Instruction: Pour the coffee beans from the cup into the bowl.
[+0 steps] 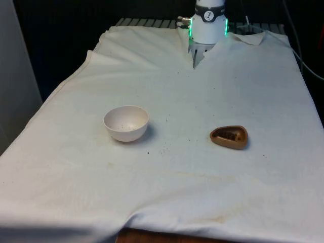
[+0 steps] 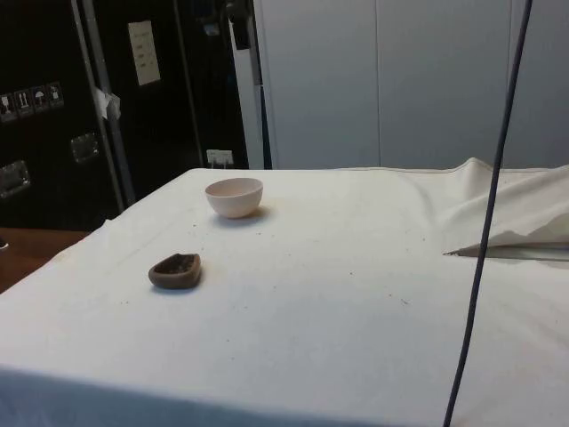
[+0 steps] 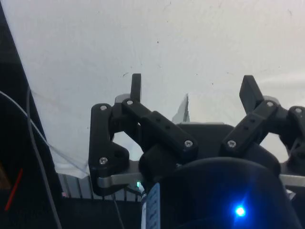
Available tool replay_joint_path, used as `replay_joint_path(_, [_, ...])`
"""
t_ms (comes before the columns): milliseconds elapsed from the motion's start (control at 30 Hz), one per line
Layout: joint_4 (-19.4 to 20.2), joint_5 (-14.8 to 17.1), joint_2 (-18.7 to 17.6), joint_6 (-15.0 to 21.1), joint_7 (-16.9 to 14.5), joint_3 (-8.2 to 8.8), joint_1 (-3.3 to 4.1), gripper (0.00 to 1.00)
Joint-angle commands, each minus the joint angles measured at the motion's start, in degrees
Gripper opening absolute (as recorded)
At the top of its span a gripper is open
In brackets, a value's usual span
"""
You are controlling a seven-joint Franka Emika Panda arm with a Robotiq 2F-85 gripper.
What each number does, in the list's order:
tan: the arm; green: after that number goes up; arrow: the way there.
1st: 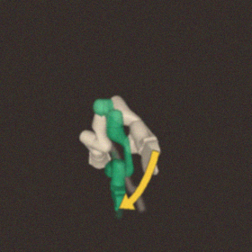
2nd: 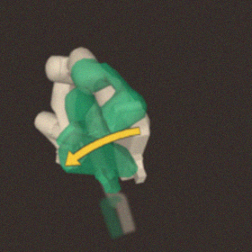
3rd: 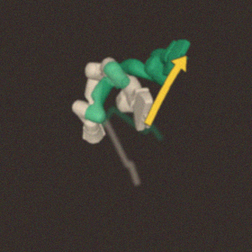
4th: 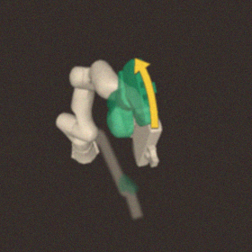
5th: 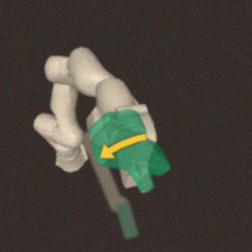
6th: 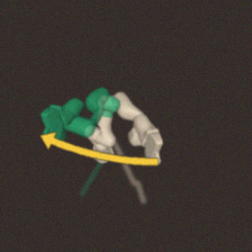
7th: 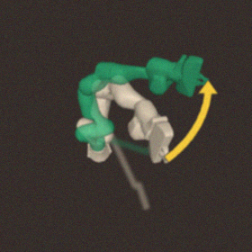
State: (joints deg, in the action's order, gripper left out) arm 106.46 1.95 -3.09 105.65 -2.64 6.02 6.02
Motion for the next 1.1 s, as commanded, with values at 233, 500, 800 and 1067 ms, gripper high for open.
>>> replay_joint_path(233, [-0.80,0.06,-2.01,1.38,2.06,-1.38,0.17,1.00])
replay_joint_path(500, [-0.69,0.06,-3.21,2.75,3.95,-2.58,0.00,1.00])
replay_joint_path(800, [2.18,0.23,-3.95,7.28,6.19,-3.32,0.06,1.00])
replay_joint_path(1067, [5.16,0.11,-3.78,11.57,8.31,-4.47,0.11,1.00])
